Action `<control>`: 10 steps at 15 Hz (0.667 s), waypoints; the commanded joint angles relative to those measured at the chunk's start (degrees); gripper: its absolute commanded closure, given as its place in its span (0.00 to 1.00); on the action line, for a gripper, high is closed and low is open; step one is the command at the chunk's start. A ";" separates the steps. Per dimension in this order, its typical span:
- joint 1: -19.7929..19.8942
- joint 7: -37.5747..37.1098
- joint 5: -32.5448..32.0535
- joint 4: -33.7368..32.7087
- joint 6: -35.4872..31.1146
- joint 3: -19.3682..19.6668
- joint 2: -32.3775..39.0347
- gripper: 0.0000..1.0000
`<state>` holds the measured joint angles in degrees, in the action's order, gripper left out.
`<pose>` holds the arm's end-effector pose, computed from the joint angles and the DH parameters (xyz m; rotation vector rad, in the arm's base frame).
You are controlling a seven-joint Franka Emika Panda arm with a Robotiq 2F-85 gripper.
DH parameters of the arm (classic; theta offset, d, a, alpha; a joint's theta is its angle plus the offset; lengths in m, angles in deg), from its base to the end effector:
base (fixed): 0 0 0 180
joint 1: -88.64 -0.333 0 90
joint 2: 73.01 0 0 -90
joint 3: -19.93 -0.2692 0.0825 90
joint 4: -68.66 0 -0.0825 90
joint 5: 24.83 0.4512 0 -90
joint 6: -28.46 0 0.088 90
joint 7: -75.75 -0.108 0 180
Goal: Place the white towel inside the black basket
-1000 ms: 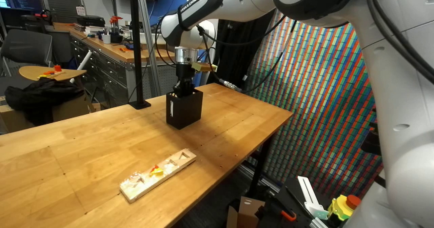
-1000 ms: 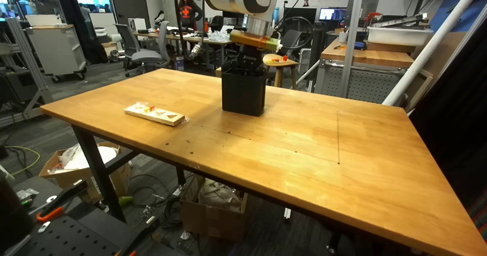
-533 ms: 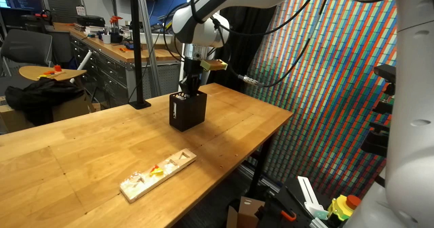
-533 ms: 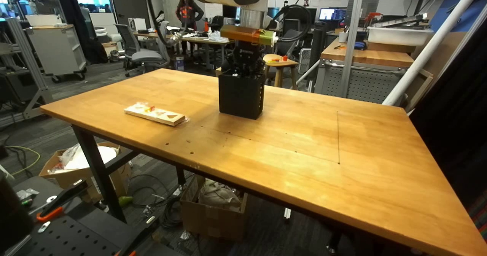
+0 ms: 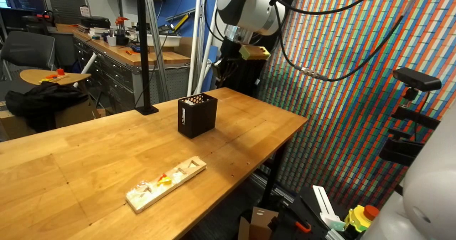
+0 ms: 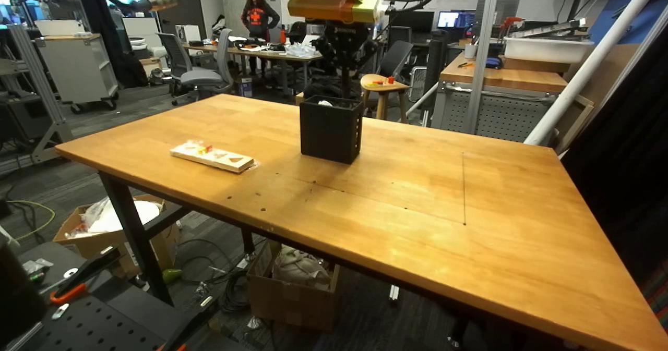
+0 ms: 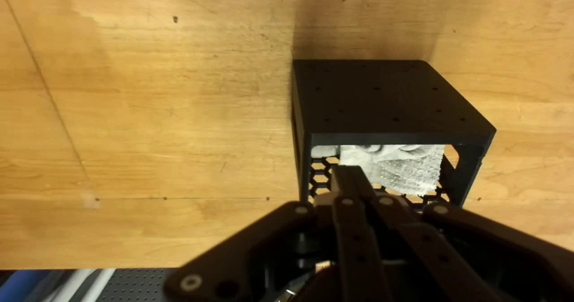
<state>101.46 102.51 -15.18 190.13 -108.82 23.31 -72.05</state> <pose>0.6005 -0.1729 0.3467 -3.0823 -0.1163 -0.4467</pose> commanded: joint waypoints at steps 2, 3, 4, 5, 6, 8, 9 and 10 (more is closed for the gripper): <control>-1.69 -0.23 -0.48 2.54 -0.01 3.95 -3.90 0.90; -1.69 -0.27 -0.69 3.48 -0.01 4.90 -5.44 0.82; -1.70 -0.31 -0.76 4.21 -0.02 5.50 -6.52 0.74; -1.73 -0.33 -0.79 4.69 -0.03 5.71 -7.13 0.70; -1.75 -0.34 -0.80 4.96 -0.03 5.73 -7.31 0.70; -1.78 -0.34 -0.80 5.15 -0.03 5.68 -7.27 0.70; -1.80 -0.34 -0.80 5.17 -0.03 5.66 -7.27 0.70; -1.80 -0.34 -0.80 5.17 -0.03 5.66 -7.27 0.70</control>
<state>101.43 102.50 -15.61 195.36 -108.93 27.26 -79.27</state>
